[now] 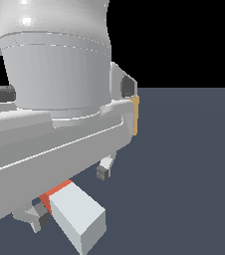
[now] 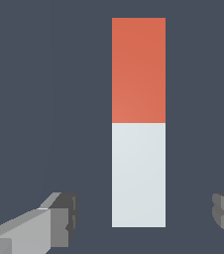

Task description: Insert the peg into the horizontal hole in a box.

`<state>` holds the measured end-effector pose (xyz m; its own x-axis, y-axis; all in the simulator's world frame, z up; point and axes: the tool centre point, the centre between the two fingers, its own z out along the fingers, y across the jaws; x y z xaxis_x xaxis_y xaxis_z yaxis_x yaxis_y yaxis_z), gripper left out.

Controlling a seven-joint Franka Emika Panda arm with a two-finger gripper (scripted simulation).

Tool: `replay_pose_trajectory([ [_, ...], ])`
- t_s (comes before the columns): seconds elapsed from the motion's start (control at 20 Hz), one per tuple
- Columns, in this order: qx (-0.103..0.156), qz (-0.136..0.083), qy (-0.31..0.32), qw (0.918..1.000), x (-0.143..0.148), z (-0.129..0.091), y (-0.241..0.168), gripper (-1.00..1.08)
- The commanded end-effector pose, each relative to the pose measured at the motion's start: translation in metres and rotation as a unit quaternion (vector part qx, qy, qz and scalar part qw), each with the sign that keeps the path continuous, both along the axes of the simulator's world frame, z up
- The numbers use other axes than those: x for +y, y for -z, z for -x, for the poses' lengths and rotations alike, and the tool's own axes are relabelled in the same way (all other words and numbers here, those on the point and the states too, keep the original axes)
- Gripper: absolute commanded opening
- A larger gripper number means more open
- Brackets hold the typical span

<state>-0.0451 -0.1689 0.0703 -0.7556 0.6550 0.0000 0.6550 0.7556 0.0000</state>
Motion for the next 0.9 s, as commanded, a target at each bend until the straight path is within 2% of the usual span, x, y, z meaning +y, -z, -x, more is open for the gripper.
replay_pose_trajectory([
  [0.0,0.0,0.0,0.0,1.0,0.0,0.0,0.001,1.0],
  [0.55,0.0,0.0,0.0,1.0,0.0,0.001,0.043,1.0],
  [0.8,0.0,0.0,0.0,1.0,0.0,0.0,0.05,1.0],
  [0.85,0.0,0.0,0.0,1.0,0.0,0.0,0.05,-1.0],
])
